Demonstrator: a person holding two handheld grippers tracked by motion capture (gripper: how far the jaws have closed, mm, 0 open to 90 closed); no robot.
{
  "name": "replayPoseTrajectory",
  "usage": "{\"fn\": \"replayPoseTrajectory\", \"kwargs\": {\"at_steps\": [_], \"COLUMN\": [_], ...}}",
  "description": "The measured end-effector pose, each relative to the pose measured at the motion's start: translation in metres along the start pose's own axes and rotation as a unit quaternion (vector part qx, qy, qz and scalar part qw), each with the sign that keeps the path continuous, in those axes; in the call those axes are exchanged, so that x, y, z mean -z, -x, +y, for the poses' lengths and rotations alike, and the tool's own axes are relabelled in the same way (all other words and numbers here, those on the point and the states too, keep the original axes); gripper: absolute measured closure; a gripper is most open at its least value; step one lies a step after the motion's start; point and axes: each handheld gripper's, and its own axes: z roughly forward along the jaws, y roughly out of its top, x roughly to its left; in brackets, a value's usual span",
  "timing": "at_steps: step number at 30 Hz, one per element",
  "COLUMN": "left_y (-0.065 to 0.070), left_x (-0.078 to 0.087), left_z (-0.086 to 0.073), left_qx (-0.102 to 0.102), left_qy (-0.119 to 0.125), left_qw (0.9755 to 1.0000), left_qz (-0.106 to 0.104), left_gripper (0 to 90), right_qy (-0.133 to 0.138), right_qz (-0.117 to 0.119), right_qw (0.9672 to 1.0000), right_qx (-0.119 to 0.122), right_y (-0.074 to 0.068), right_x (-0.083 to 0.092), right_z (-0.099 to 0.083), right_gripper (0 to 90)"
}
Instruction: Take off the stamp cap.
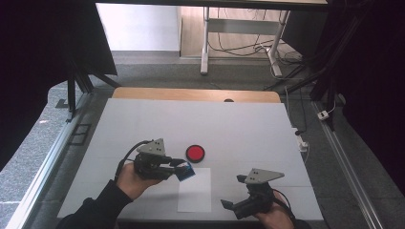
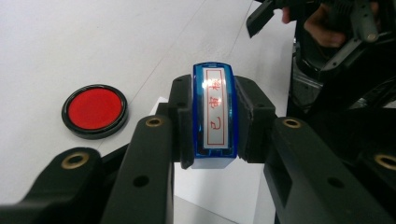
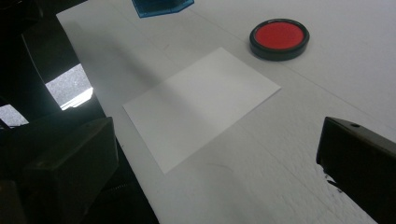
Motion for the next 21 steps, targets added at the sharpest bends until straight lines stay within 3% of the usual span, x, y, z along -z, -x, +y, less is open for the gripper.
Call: {"fn": "replayPoseTrajectory", "kwargs": {"at_steps": [10,21], "left_y": [-0.003,-0.005], "left_x": [0.003,0.002], "left_z": [0.002,0.004], "left_qx": [-0.018,-0.025], "left_qy": [0.007,0.013], "left_qw": [0.9997,0.9988], "left_qz": [-0.012,-0.041], "left_gripper": [70.4,70.4], "right_qy": [-0.016,-0.028], "right_qz": [0.01,0.046], "right_qw": [0.9996,0.9982], "right_qx": [0.021,0.025], "right_y": [-0.006,-0.007], "right_x": [-0.022,-0.041], "right_z": [0.01,0.021], "right_gripper": [0.0,0.0]}}
